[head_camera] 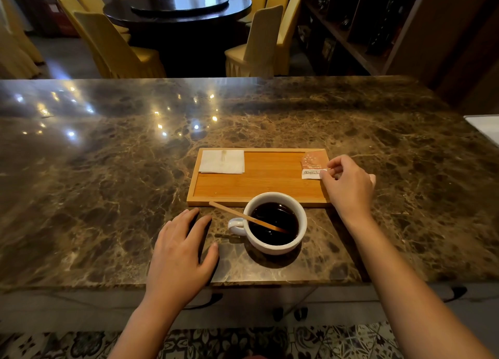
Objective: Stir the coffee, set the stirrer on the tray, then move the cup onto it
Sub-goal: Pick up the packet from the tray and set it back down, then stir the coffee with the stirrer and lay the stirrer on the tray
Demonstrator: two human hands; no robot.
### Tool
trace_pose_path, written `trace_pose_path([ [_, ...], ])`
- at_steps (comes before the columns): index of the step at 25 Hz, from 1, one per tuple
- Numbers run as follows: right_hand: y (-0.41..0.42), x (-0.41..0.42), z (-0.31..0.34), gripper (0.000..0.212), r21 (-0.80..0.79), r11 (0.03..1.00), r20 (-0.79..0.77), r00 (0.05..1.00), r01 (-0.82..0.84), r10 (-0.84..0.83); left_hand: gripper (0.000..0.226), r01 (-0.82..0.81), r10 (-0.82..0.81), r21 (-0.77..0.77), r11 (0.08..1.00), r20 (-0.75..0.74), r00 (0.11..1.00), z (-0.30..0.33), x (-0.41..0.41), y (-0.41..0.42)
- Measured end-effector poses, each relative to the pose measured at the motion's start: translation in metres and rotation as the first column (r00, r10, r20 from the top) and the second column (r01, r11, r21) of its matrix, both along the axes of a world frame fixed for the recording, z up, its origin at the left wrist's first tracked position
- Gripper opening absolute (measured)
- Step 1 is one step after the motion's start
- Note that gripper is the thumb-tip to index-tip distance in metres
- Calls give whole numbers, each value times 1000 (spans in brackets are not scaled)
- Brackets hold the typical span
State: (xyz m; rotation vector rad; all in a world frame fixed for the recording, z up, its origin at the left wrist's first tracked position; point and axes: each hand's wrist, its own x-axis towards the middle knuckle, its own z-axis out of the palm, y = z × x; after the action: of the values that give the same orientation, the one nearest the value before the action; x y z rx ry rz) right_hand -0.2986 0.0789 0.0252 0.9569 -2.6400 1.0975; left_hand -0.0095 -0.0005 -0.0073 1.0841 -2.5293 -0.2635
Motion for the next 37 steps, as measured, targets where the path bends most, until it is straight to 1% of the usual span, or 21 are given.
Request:
trace_pose_path([
  [2,1,-1,-2,15,40,999,-86,996,-31,34,53,1,-1,2,1000,-1,1000,0,0,0],
  [3,2,-1,-3,19,72,995,-141,987,-68,78,53,0,0,2,1000,-1,1000,0,0,0],
  [5,6,1,-3,27,163,968,-223,948,-193,227,53,-2,2,4,1000,2,1000,0,0,0],
  [6,8,1,-4,29,217,941,-240,921,-259,308,54,-2,2,4,1000,3,1000,0,0,0],
  [8,13,2,-6,34,314,883,-223,877,-348,425,54,-2,2,4,1000,5,1000,0,0,0],
  [11,15,0,-7,35,386,832,-156,861,-398,484,54,-3,3,4,1000,6,1000,-1,1,-1],
  [20,13,-15,0,36,407,801,-87,854,-440,513,54,-5,5,9,1000,6,1000,-1,0,-1],
  [22,13,-13,3,35,391,809,-88,857,-440,509,54,-6,6,7,1000,4,1000,0,1,-1],
  [24,12,-5,13,33,312,832,-103,854,-459,510,54,-8,8,5,1000,4,1000,0,1,0],
  [26,10,12,32,29,198,828,-110,827,-525,551,53,-9,9,8,1000,-1,1000,1,0,1],
  [28,5,37,54,25,127,781,-98,776,-611,623,53,-6,6,12,1000,-8,1000,1,0,1],
  [29,1,50,64,25,120,741,-82,738,-660,670,53,-6,6,12,1000,-11,1000,1,0,1],
  [31,-7,76,76,26,155,657,-38,660,-738,750,53,-4,4,11,1000,-14,1000,2,0,1],
  [33,-16,96,79,31,237,603,-21,616,-762,787,52,-2,2,13,1000,-16,1000,2,0,2],
  [35,-23,110,76,37,336,578,-39,602,-744,798,52,-3,3,12,1000,-20,1000,3,0,2],
  [37,-28,117,73,39,408,574,-71,602,-710,795,52,-3,4,13,1000,-22,1000,3,-1,2],
])
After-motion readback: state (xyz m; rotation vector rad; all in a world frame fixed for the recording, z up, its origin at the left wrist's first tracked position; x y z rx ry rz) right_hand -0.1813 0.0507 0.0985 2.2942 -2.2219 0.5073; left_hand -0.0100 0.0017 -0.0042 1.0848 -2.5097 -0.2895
